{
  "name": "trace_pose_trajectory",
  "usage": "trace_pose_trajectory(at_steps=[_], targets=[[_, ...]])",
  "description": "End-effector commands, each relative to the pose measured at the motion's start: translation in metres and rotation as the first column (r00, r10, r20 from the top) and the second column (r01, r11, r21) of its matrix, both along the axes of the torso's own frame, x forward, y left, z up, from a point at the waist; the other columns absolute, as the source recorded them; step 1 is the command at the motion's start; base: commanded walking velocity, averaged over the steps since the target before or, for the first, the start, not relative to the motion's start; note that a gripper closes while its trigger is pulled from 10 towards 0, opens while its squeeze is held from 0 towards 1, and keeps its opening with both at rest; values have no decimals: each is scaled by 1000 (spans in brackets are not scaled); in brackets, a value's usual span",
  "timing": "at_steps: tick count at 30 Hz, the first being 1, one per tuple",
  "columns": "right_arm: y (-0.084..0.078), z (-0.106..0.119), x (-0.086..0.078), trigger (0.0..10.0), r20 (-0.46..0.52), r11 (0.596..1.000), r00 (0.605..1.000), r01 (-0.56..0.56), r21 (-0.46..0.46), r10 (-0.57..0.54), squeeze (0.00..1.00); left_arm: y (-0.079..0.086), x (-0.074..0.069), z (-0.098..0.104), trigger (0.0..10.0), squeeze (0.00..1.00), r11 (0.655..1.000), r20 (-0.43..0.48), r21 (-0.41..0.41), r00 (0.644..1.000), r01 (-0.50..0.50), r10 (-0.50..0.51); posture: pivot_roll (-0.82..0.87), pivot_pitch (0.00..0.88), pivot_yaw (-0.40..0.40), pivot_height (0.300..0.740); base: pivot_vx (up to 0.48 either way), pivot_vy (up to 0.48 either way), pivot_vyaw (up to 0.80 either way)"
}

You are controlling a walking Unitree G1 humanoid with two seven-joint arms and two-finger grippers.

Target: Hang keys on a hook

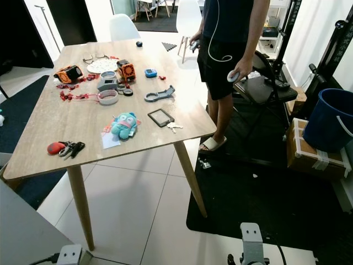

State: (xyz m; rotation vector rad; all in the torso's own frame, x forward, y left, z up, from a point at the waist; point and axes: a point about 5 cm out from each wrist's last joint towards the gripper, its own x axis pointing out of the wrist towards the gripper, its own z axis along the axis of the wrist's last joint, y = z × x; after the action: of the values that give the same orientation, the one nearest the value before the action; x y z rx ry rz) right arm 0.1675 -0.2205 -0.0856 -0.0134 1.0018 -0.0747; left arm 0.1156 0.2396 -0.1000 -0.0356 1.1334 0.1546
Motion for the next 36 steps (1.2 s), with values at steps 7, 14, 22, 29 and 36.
trace_pose_trajectory(at_steps=[7,14,22,29,36], targets=[[-5,-2,-8,10000,-19,999,999,31,33,-31,0,-7,-3,-3,10000,0,999,-21,-8,999,43,-43,-56,17,16,740,0,0,309],[-6,-3,-10,10000,-25,999,999,29,34,-28,0,-8,-2,-2,10000,0,999,-21,-18,999,44,-45,-61,14,16,740,0,0,769],[-6,-3,-11,10000,-29,999,999,27,41,-26,0,-11,0,-3,10000,0,996,-33,-15,996,87,-88,-71,14,23,740,0,0,769],[-5,-4,-14,10000,-35,999,999,27,44,-26,0,-15,1,-3,10000,0,993,-39,-24,993,115,-116,-83,20,32,740,0,0,767],[-5,-5,-16,10000,-41,998,999,31,45,-29,0,-17,2,-4,10000,0,992,-43,-31,991,122,-123,-89,22,36,740,0,0,769]])
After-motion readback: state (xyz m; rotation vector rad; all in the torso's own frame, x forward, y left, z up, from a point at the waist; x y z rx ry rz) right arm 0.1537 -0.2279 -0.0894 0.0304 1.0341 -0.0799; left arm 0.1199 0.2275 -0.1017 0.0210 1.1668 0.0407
